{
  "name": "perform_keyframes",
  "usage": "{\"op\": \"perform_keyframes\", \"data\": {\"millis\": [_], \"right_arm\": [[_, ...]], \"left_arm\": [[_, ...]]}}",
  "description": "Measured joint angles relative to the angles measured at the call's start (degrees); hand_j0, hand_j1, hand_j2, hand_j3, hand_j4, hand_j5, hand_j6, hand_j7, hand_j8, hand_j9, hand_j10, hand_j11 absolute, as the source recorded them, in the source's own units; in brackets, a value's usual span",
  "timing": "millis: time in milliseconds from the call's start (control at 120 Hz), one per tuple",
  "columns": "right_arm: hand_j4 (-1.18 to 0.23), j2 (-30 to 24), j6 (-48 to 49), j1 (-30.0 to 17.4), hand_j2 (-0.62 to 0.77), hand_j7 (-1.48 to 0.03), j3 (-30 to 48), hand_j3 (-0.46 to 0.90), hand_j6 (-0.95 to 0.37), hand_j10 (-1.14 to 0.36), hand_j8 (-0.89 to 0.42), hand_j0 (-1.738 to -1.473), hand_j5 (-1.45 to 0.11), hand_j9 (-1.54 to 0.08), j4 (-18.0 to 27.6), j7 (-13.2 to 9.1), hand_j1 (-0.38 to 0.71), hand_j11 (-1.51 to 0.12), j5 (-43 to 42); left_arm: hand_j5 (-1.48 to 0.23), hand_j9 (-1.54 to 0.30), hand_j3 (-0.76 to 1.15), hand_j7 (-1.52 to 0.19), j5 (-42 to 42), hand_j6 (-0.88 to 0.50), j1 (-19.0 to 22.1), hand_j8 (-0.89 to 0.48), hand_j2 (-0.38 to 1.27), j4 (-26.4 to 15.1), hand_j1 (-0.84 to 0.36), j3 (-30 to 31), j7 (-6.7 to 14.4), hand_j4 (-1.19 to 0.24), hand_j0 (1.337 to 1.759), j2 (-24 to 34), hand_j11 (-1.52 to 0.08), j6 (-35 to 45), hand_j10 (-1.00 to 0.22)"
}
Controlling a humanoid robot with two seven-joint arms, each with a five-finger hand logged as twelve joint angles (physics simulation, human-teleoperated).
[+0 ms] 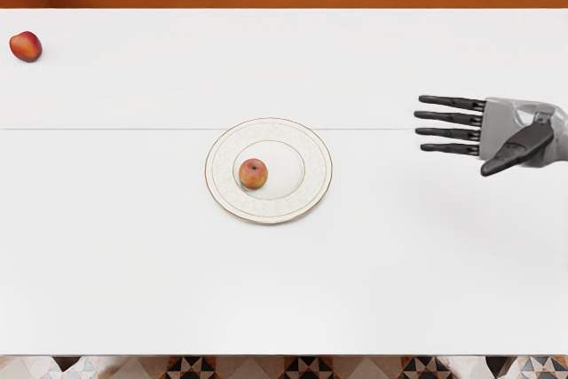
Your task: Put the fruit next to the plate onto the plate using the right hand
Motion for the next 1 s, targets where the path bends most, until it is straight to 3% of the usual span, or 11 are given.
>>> {"op": "perform_keyframes", "data": {"millis": [1000], "right_arm": [[-0.03, -0.71, 0.01, -1.02, -0.01, -0.05, 0.17, 0.00, -0.03, -0.03, -0.03, -1.658, -0.04, -0.04, 0.10, 0.12, -0.31, -0.04, 0.58]], "left_arm": [[-0.30, -0.30, 0.00, -0.30, 0.00, -0.23, 0.00, -0.23, 0.05, -0.09, 0.07, -0.09, 0.08, -0.23, 1.658, 0.00, -0.30, 0.00, -0.23]]}}
